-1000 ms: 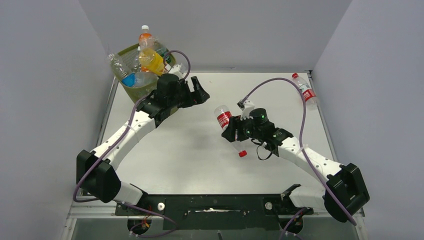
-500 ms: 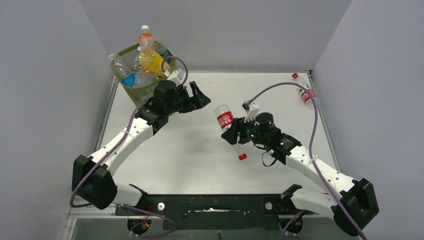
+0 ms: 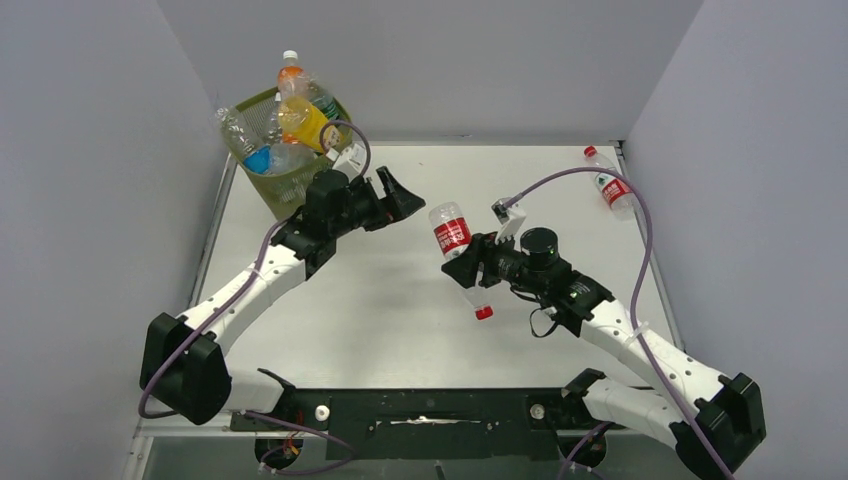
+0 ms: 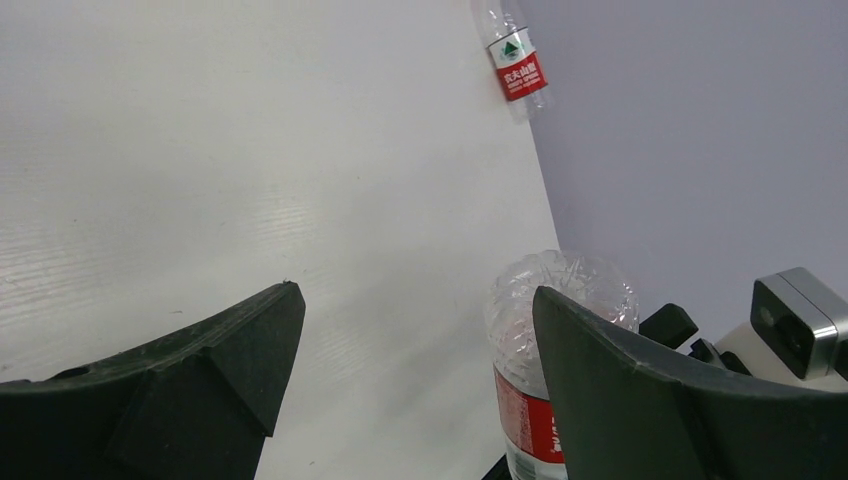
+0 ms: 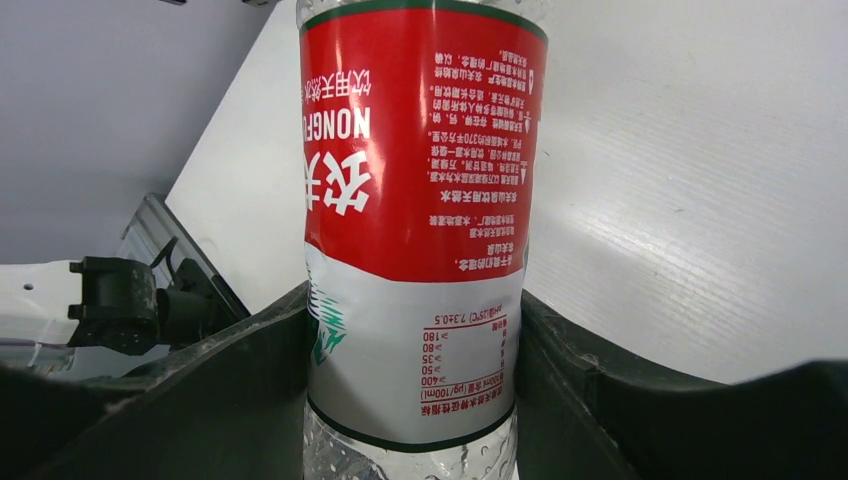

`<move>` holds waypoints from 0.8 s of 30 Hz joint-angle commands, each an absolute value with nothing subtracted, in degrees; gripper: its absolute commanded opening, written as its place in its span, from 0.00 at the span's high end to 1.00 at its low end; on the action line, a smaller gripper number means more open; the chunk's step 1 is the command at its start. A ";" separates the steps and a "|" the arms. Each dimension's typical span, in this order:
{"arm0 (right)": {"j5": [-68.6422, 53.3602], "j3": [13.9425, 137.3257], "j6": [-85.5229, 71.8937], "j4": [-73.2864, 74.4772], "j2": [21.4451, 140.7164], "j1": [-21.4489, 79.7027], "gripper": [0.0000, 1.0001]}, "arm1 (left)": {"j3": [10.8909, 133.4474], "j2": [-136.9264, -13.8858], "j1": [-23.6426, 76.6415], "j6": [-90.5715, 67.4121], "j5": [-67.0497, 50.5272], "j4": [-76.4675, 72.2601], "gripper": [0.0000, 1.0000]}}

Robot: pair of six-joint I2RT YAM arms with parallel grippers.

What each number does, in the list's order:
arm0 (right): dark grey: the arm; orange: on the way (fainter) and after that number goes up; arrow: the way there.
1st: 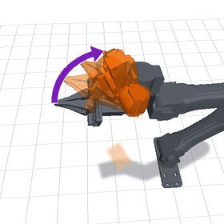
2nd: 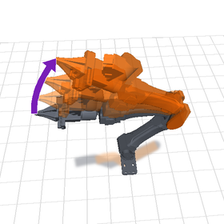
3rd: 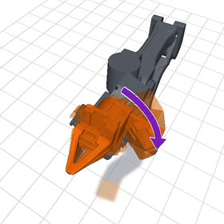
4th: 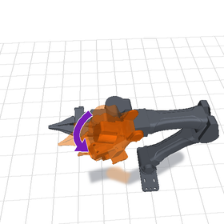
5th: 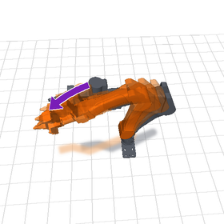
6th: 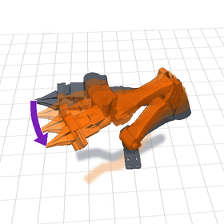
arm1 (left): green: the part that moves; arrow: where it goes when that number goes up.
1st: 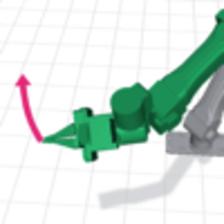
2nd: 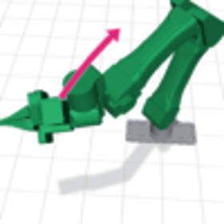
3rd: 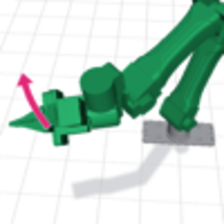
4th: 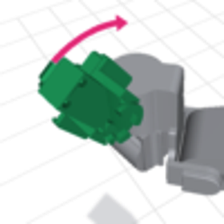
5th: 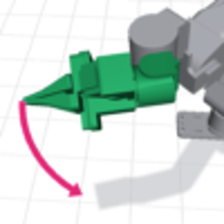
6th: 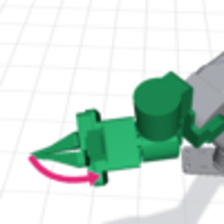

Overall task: Put the plastic bottles in the bin
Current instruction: Place the plastic bottle in the trash bin.

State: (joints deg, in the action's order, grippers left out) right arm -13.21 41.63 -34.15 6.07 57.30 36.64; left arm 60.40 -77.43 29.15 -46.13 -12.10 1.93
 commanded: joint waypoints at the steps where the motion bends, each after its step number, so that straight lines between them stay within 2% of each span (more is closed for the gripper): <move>1: -15.02 41.88 -34.99 0.98 55.77 37.09 0.47 | 59.00 -76.10 29.30 -51.11 -13.64 -8.78 0.15; 7: -14.37 42.47 -34.59 0.15 57.26 37.09 0.47 | 57.34 -75.63 30.24 -54.10 -13.39 -14.03 0.14; 24: -16.25 47.45 -33.27 -2.15 62.56 38.17 0.47 | 59.38 -79.44 36.14 -52.73 -10.12 -11.70 0.14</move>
State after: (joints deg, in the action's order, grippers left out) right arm -15.27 43.86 -34.30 2.98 63.33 37.08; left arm 56.84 -79.42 35.35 -53.74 -11.84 -10.00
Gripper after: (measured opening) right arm 0.579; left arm 0.854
